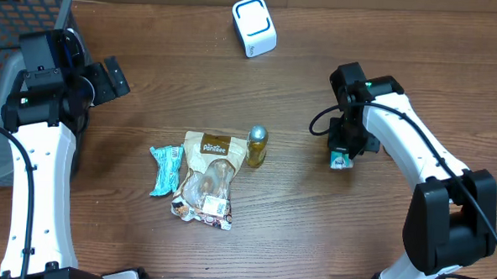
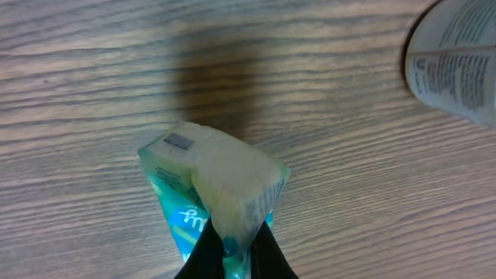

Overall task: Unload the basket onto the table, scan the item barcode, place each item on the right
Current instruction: 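Carry the packet back down to the table right of the bottle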

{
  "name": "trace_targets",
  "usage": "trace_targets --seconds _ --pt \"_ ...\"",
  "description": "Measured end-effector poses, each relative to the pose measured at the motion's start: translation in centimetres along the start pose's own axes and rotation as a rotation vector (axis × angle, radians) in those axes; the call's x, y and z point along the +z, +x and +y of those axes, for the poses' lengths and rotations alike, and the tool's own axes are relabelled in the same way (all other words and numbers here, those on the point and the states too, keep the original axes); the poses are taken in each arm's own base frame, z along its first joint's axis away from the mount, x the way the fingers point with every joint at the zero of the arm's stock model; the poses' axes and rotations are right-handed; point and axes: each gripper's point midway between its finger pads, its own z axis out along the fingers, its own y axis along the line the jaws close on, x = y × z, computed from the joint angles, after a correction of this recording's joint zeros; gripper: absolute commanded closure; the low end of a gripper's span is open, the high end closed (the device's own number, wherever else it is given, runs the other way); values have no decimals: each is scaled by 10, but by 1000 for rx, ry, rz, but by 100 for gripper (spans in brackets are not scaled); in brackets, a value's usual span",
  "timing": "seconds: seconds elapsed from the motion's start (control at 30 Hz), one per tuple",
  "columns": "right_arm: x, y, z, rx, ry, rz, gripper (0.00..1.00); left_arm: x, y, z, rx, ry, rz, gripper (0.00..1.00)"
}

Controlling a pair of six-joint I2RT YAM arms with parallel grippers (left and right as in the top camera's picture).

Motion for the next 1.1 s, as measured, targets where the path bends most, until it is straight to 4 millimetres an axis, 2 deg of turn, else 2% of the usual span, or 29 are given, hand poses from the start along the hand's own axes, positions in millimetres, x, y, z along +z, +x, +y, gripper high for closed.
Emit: trace_targets --seconds 0.37,0.43,0.47,0.63,0.67,0.7,0.73,0.8,0.9,1.1 --pt "10 2 -3 44 20 -4 96 0 0 0 0 0 0 0" --pt "11 2 -6 56 34 -9 82 0 0 0 0 0 0 0" --pt "11 1 -7 67 39 -13 80 0 0 0 0 0 0 0" --pt "11 -1 -9 80 54 -23 75 0 0 0 0 0 0 0" --pt "11 -1 -10 80 56 -25 70 0 0 0 0 0 0 1" --pt "11 -1 -9 85 55 -26 60 0 0 0 0 0 0 0" --pt "11 -1 -9 91 55 -26 44 0 0 0 0 0 0 0" --pt "12 -1 -10 87 56 -25 32 0 0 0 0 0 0 0" --pt "13 1 -11 86 61 -22 19 0 0 0 0 0 0 1" --pt "14 -3 -9 88 56 -36 7 0 0 0 0 0 0 0"
